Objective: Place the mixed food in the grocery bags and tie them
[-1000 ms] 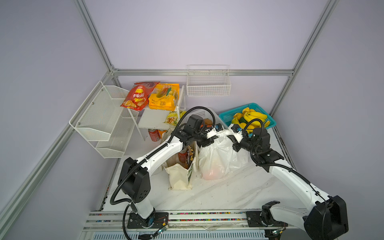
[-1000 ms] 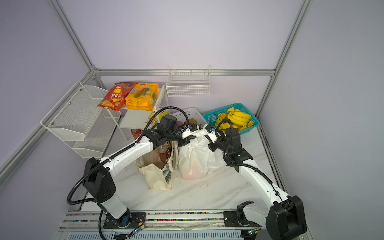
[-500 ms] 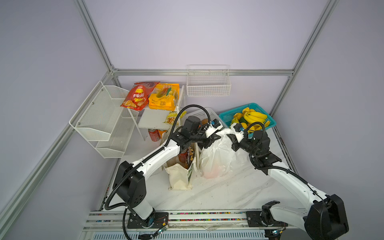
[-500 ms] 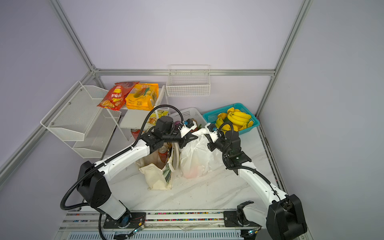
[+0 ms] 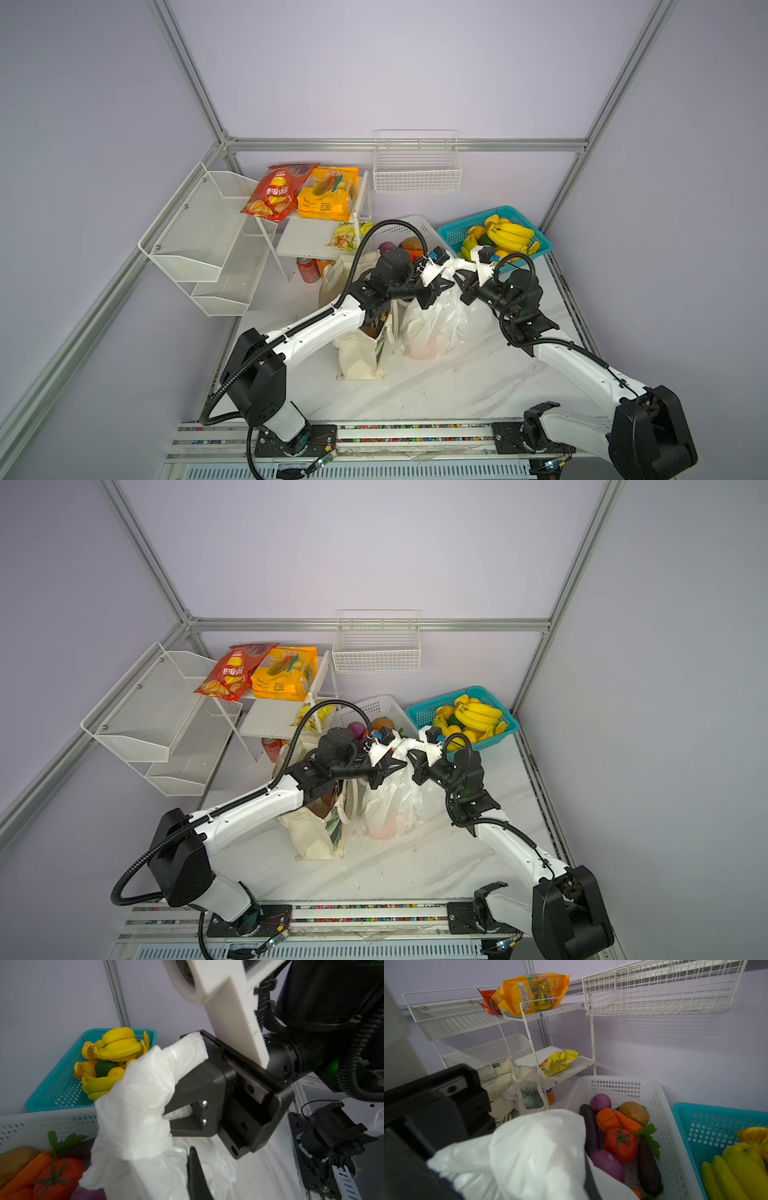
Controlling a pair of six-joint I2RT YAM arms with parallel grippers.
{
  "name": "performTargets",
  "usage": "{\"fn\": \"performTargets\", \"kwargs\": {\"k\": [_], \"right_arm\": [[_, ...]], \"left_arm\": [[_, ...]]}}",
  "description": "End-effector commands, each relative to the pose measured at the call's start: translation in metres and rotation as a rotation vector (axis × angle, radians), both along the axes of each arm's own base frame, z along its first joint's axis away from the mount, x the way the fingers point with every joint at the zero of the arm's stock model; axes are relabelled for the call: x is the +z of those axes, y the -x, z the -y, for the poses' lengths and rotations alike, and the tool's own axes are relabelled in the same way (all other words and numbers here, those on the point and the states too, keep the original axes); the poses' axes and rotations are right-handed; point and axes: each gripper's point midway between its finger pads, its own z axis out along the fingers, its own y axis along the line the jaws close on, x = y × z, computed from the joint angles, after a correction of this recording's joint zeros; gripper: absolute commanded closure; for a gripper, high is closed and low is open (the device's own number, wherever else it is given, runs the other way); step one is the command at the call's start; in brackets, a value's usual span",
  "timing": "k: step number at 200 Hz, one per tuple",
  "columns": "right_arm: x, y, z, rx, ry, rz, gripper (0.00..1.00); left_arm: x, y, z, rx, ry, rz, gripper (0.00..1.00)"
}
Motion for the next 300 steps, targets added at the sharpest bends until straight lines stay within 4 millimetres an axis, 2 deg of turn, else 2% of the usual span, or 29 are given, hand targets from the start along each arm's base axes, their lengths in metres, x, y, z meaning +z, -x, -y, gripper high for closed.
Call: {"fn": "performTargets", "kwargs": {"k": [1,28,61,122,130,134,160,193,205,223,252,279,300], "right_arm": [[0.027,0.018,-0.009,0.098,-0.095,0.047,1.0],[0.028,0.023,-0.01,0.134,-0.093,0.052,1.0],[0.024,0.027,-0.014,0.214,-0.102,0.044,1.0],[0.017,0.035,-0.018,0.292,-0.084,0.044,1.0],[0.015,0.036,-0.016,0.294,-0.083,0.04,1.0],[0.015,0.036,-0.016,0.296,-0.083,0.039,1.0],[0.009,0.039,-0.014,0.299,-0.077,0.031,1.0],[0.004,0.04,-0.011,0.298,-0.062,0.043,1.0],[0.005,0.041,-0.011,0.3,-0.058,0.054,1.0],[0.007,0.043,-0.009,0.298,-0.054,0.064,1.0],[0.011,0.042,-0.003,0.291,-0.051,0.084,1.0],[0.012,0.041,-0.003,0.292,-0.055,0.079,1.0],[0.015,0.039,-0.002,0.289,-0.071,0.076,1.0]], "left_arm": [[0.014,0.006,0.005,0.026,0.087,0.008,0.9],[0.005,0.015,0.012,0.017,0.086,0.007,0.87],[-0.004,0.027,0.016,0.006,0.102,0.014,0.72],[-0.012,0.042,-0.011,0.028,0.06,0.073,0.46],[-0.019,0.041,-0.014,0.042,0.033,0.07,0.42],[-0.006,0.043,-0.02,0.049,0.048,0.093,0.39],[-0.001,0.044,-0.037,0.105,0.027,0.118,0.28],[0.019,0.054,-0.051,0.1,0.027,0.147,0.19],[0.026,0.05,-0.058,0.138,0.032,0.166,0.19],[0.034,0.039,-0.072,0.203,0.033,0.186,0.25],[0.039,0.017,-0.088,0.292,0.024,0.172,0.5],[0.026,0.006,-0.078,0.273,-0.059,0.157,0.65],[0.016,0.007,-0.061,0.207,-0.058,0.115,0.71]]}}
